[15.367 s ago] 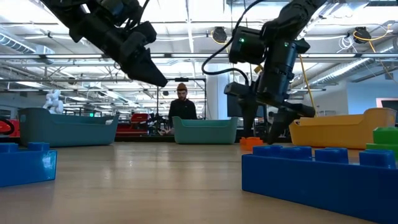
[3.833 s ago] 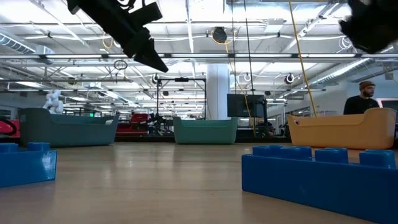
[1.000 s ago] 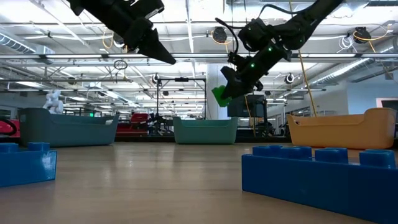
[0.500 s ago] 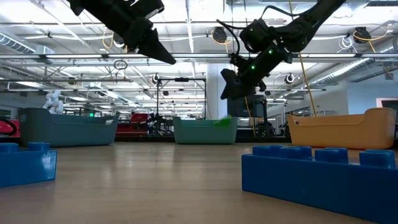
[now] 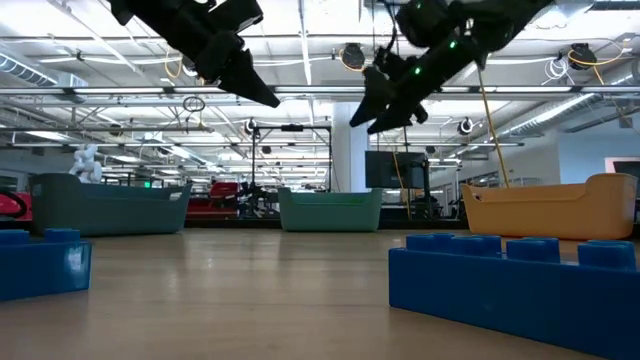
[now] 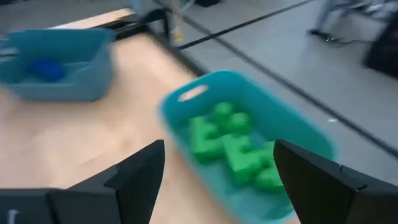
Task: Sort & place blocks by color
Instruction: Put the orange game piece into the yellow bin
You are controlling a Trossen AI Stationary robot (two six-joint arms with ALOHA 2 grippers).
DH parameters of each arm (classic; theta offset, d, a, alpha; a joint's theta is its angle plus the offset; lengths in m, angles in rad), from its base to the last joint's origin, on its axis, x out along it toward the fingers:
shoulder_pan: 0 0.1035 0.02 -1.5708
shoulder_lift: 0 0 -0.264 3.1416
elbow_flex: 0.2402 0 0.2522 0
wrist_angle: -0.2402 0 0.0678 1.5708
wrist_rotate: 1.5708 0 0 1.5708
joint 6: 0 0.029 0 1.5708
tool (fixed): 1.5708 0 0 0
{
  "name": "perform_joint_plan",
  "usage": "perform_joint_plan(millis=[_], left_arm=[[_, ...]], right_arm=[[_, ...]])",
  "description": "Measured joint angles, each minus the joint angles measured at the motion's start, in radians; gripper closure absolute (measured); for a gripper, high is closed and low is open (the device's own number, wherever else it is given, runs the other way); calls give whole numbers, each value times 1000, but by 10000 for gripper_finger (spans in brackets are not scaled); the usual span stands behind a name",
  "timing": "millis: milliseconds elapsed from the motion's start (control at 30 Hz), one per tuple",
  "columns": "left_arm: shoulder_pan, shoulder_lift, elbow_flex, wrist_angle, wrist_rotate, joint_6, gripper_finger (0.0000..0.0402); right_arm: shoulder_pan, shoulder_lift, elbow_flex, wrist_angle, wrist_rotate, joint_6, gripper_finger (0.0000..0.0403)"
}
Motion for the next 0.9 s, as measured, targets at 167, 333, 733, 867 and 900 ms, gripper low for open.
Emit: perform_joint_plan(millis=[167, 333, 733, 867, 900], left_arm=[[0, 0, 0, 0, 0, -8, 256], [0, 0, 0, -3, 0, -10, 256], [-3, 0, 0, 1, 0, -16, 256], [-3, 0, 0, 9, 0, -12, 256], [-3, 0, 0, 14, 0, -12, 256]], right_arm=[[121, -64, 0, -129, -37, 63, 120], [278, -88, 0, -290, -38, 172, 126], [669, -88, 0, -600, -210, 801, 142], [777, -88, 0, -626, -302, 1057, 152], [803, -88, 0, -631, -317, 1121, 154]])
